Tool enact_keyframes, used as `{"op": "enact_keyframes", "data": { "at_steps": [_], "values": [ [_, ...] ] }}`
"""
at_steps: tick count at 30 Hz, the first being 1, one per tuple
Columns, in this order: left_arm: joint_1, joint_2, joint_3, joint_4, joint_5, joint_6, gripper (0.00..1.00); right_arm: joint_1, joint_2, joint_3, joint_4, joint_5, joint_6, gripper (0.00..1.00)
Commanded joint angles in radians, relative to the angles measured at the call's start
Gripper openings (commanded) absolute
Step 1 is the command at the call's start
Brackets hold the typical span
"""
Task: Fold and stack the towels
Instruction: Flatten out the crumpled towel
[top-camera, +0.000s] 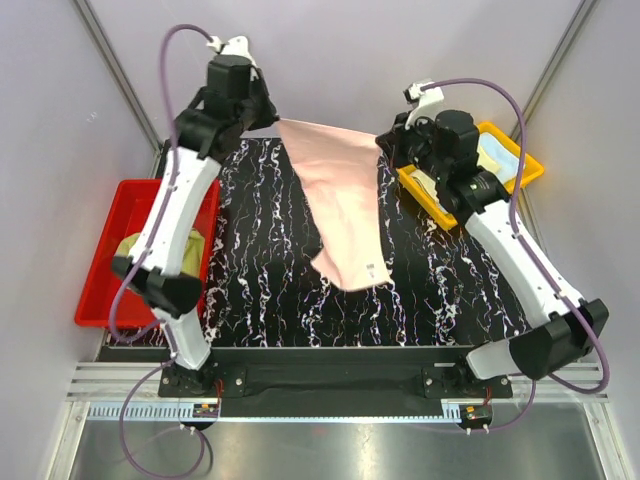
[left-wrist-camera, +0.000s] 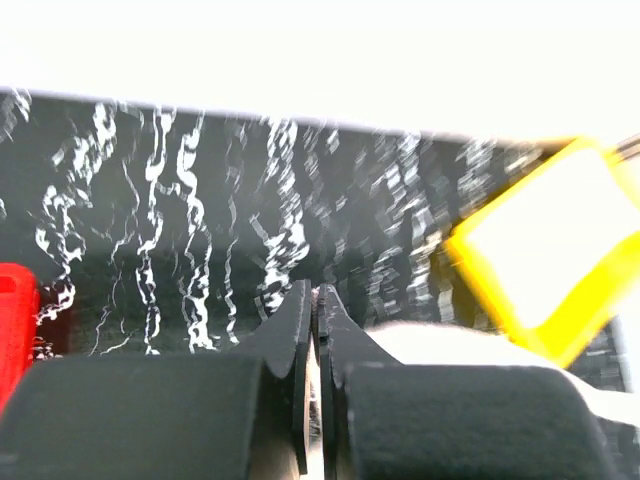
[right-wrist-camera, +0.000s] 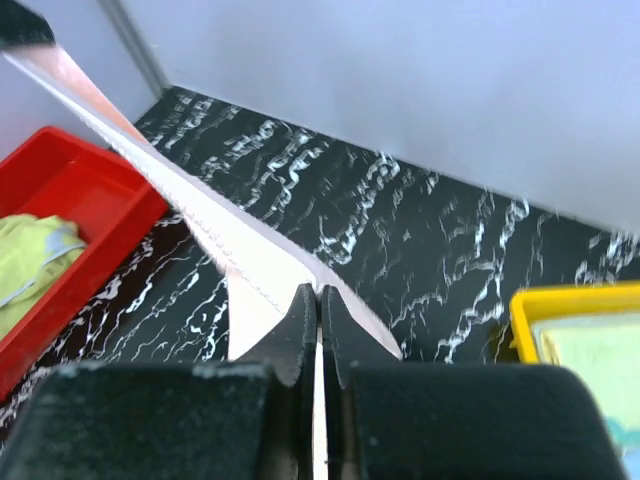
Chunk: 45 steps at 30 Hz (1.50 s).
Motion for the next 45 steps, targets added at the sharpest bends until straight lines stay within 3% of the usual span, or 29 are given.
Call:
{"op": "enact_keyframes", "data": {
  "at_steps": [1, 5, 8, 12, 17, 20, 27, 31, 35, 38, 39, 42, 45],
  "values": [
    [-0.036, -0.097, 0.024, -0.11, -0.073, -0.054, 0.0, 0.029, -0.087, 0.038, 0.007, -0.065, -0.151, 0.0],
    [-0.052, -0.254, -0.094, -0.118, -0.012, -0.117, 0.0, 0.062, -0.284, -0.053, 0.033, -0.123, -0.167, 0.0],
    [-0.132, -0.348, -0.175, -0.11, -0.026, -0.163, 0.0, 0.077, -0.419, -0.14, 0.072, -0.201, -0.116, 0.0],
    [-0.284, -0.42, -0.232, -0.158, -0.127, -0.25, 0.0, 0.091, -0.541, -0.231, 0.101, -0.325, -0.015, 0.0],
    [-0.385, -0.496, -0.278, -0.221, -0.283, -0.329, 0.0, 0.095, -0.679, -0.317, 0.135, -0.364, 0.06, 0.0],
    [-0.454, -0.49, -0.262, -0.24, -0.338, -0.352, 0.0, 0.095, -0.696, -0.306, 0.125, -0.366, 0.066, 0.0],
    [-0.456, -0.395, -0.111, -0.372, -0.524, -0.355, 0.0, 0.094, -0.609, -0.249, 0.13, -0.284, 0.02, 0.0],
    [-0.456, -0.433, -0.125, -0.274, -0.484, -0.291, 0.0, 0.095, -0.573, -0.214, 0.167, -0.393, 0.06, 0.0],
    [-0.458, -0.459, -0.082, -0.316, -0.446, -0.295, 0.0, 0.094, -0.587, -0.2, 0.159, -0.586, 0.105, 0.0],
    [-0.483, -0.572, -0.2, -0.261, -0.366, -0.327, 0.0, 0.095, -0.628, -0.206, 0.164, -0.727, 0.168, 0.0],
    [-0.488, -0.648, -0.302, -0.238, -0.325, -0.341, 0.0, 0.095, -0.656, -0.217, 0.174, -0.749, 0.206, 0.0],
    [-0.493, -0.739, -0.441, -0.164, -0.253, -0.379, 0.0, 0.096, -0.722, -0.296, 0.307, -0.804, 0.289, 0.0],
    [-0.499, -0.731, -0.423, -0.202, -0.225, -0.399, 0.0, 0.097, -0.759, -0.355, 0.386, -0.789, 0.376, 0.0]
  ]
}}
